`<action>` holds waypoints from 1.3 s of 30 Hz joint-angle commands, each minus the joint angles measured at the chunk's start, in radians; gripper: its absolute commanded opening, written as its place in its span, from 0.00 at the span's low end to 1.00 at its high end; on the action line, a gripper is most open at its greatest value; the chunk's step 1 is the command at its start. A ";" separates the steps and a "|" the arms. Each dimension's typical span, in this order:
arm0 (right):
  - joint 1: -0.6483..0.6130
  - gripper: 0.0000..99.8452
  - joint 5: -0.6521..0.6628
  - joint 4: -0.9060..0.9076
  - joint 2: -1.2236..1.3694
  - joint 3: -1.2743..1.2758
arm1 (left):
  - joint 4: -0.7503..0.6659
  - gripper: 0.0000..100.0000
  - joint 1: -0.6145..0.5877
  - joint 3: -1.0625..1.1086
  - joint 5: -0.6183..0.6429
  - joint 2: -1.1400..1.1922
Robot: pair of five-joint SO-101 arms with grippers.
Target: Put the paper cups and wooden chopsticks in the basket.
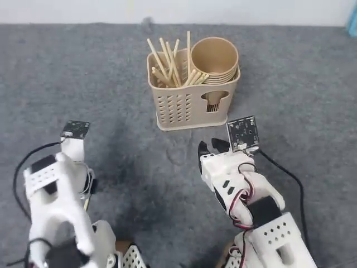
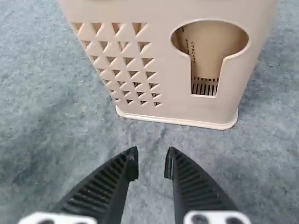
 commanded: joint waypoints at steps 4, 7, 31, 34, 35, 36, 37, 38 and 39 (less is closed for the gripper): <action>0.007 0.11 -0.011 -0.021 -0.022 -0.005 | -0.005 0.12 0.008 -0.070 -0.037 0.155; 0.010 0.11 -0.011 -0.021 -0.022 -0.005 | 0.046 0.09 0.008 -0.067 -0.092 0.163; -0.036 0.11 -0.005 -0.015 -0.024 0.064 | 0.479 0.01 0.002 -0.479 -0.124 0.157; -0.033 0.11 -0.002 0.058 -0.024 0.127 | 0.546 0.01 0.002 -0.596 -0.112 0.157; -0.024 0.11 -0.002 0.071 -0.024 0.143 | 0.557 0.01 0.002 -0.639 -0.086 0.157; -0.012 0.11 -0.002 0.076 -0.025 0.152 | 0.555 0.01 0.002 -0.674 -0.049 0.157; 0.001 0.11 -0.002 0.077 -0.025 0.153 | 0.555 0.01 0.005 -0.713 -0.012 0.157; 0.015 0.11 -0.002 0.074 -0.025 0.153 | 0.552 0.01 0.009 -0.745 0.025 0.157; 0.024 0.10 -0.003 0.073 -0.025 0.153 | 0.545 0.01 0.012 -0.773 0.057 0.157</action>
